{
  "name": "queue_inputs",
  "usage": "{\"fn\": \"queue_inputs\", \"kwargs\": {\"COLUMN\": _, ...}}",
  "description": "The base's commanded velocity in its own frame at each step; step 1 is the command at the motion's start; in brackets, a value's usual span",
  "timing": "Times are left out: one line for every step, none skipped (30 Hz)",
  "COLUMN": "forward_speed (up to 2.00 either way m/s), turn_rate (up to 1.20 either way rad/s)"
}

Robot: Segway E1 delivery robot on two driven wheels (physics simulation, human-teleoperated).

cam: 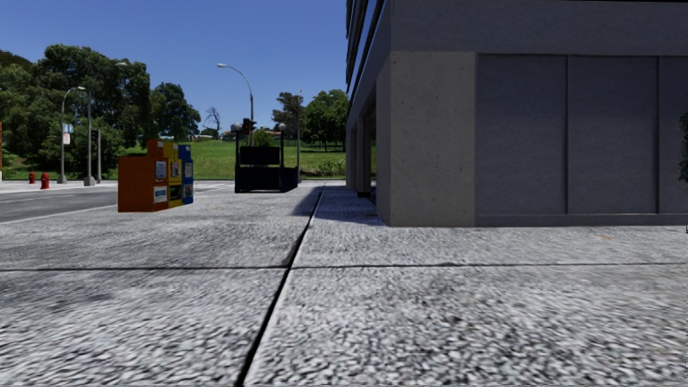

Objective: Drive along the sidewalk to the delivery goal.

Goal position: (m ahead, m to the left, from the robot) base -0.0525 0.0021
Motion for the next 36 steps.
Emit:
{"fn": "queue_inputs", "kwargs": {"forward_speed": 1.55, "turn_rate": 0.0}}
{"fn": "queue_inputs", "kwargs": {"forward_speed": 1.44, "turn_rate": 0.0}}
{"fn": "queue_inputs", "kwargs": {"forward_speed": 1.4, "turn_rate": 0.0}}
{"fn": "queue_inputs", "kwargs": {"forward_speed": 1.38, "turn_rate": 0.0}}
{"fn": "queue_inputs", "kwargs": {"forward_speed": 1.33, "turn_rate": 0.0}}
{"fn": "queue_inputs", "kwargs": {"forward_speed": 1.21, "turn_rate": 0.0}}
{"fn": "queue_inputs", "kwargs": {"forward_speed": 1.21, "turn_rate": 0.0}}
{"fn": "queue_inputs", "kwargs": {"forward_speed": 0.96, "turn_rate": 0.0}}
{"fn": "queue_inputs", "kwargs": {"forward_speed": 0.13, "turn_rate": 0.0}}
{"fn": "queue_inputs", "kwargs": {"forward_speed": 0.0, "turn_rate": 0.0}}
{"fn": "queue_inputs", "kwargs": {"forward_speed": 0.0, "turn_rate": 0.0}}
{"fn": "queue_inputs", "kwargs": {"forward_speed": 0.0, "turn_rate": 0.0}}
{"fn": "queue_inputs", "kwargs": {"forward_speed": 0.0, "turn_rate": 0.0}}
{"fn": "queue_inputs", "kwargs": {"forward_speed": 0.0, "turn_rate": 0.0}}
{"fn": "queue_inputs", "kwargs": {"forward_speed": 0.0, "turn_rate": 0.0}}
{"fn": "queue_inputs", "kwargs": {"forward_speed": 0.0, "turn_rate": 0.0}}
{"fn": "queue_inputs", "kwargs": {"forward_speed": 0.0, "turn_rate": 0.0}}
{"fn": "queue_inputs", "kwargs": {"forward_speed": 0.0, "turn_rate": 0.0}}
{"fn": "queue_inputs", "kwargs": {"forward_speed": 0.0, "turn_rate": 0.0}}
{"fn": "queue_inputs", "kwargs": {"forward_speed": 0.0, "turn_rate": 0.0}}
{"fn": "queue_inputs", "kwargs": {"forward_speed": 0.0, "turn_rate": 0.0}}
{"fn": "queue_inputs", "kwargs": {"forward_speed": 0.0, "turn_rate": 0.0}}
{"fn": "queue_inputs", "kwargs": {"forward_speed": 0.0, "turn_rate": 0.0}}
{"fn": "queue_inputs", "kwargs": {"forward_speed": 0.0, "turn_rate": 0.0}}
{"fn": "queue_inputs", "kwargs": {"forward_speed": 0.0, "turn_rate": 0.0}}
{"fn": "queue_inputs", "kwargs": {"forward_speed": 0.0, "turn_rate": 0.0}}
{"fn": "queue_inputs", "kwargs": {"forward_speed": 0.0, "turn_rate": 0.0}}
{"fn": "queue_inputs", "kwargs": {"forward_speed": 0.0, "turn_rate": 0.0}}
{"fn": "queue_inputs", "kwargs": {"forward_speed": 0.0, "turn_rate": 0.0}}
{"fn": "queue_inputs", "kwargs": {"forward_speed": 0.0, "turn_rate": 0.0}}
{"fn": "queue_inputs", "kwargs": {"forward_speed": 0.0, "turn_rate": 0.0}}
{"fn": "queue_inputs", "kwargs": {"forward_speed": 0.0, "turn_rate": 0.0}}
{"fn": "queue_inputs", "kwargs": {"forward_speed": 0.0, "turn_rate": 0.0}}
{"fn": "queue_inputs", "kwargs": {"forward_speed": 0.0, "turn_rate": 0.0}}
{"fn": "queue_inputs", "kwargs": {"forward_speed": 0.0, "turn_rate": 0.0}}
{"fn": "queue_inputs", "kwargs": {"forward_speed": 0.0, "turn_rate": 0.0}}
